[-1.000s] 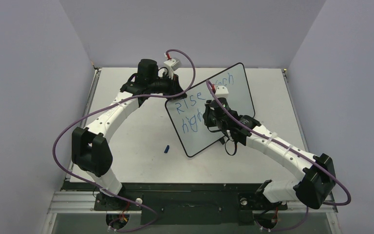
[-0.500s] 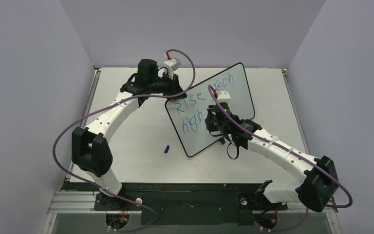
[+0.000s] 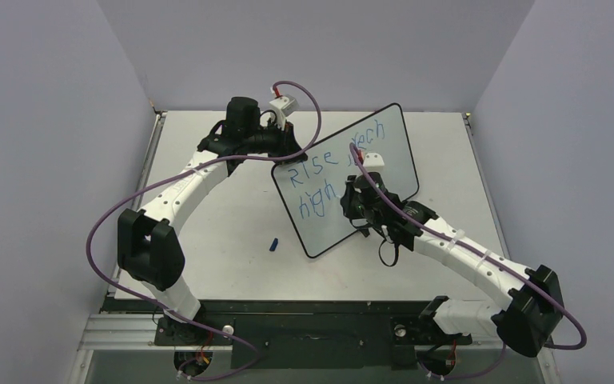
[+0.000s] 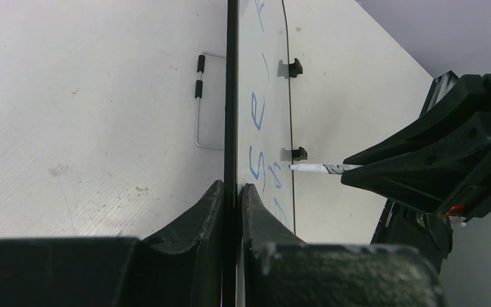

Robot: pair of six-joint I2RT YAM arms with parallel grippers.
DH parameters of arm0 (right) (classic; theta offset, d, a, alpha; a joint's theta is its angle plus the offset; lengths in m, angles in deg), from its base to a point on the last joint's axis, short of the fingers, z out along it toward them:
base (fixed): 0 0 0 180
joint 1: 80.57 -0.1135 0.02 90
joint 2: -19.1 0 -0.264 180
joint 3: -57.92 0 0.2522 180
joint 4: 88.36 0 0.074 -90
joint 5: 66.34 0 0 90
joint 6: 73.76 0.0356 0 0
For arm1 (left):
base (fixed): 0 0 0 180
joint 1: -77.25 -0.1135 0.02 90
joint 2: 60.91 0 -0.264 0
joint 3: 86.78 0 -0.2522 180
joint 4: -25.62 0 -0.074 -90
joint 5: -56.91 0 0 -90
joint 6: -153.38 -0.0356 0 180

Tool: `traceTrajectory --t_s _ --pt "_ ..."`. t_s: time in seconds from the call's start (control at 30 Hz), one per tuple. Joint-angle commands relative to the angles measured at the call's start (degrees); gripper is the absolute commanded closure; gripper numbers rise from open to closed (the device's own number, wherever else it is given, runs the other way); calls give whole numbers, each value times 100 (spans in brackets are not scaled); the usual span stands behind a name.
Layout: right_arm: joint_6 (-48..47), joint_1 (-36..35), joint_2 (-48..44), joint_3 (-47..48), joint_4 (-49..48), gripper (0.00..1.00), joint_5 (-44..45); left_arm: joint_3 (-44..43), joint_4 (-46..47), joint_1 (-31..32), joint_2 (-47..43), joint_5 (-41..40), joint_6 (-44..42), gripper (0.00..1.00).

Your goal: Write a sentence on the whiteboard

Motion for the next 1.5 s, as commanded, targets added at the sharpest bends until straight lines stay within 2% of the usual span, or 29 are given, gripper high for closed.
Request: traceTrajectory --t_s 0.0,0.53,1.47 --pt "-18 34 -408 181 -35 100 75 -100 543 -24 -315 -131 -370 100" --pt "-224 309 -52 565 -165 100 -94 -109 537 -29 -275 -151 -379 100" --pt "-274 665 242 224 -423 100 -300 -111 534 -31 -263 -152 -383 100"
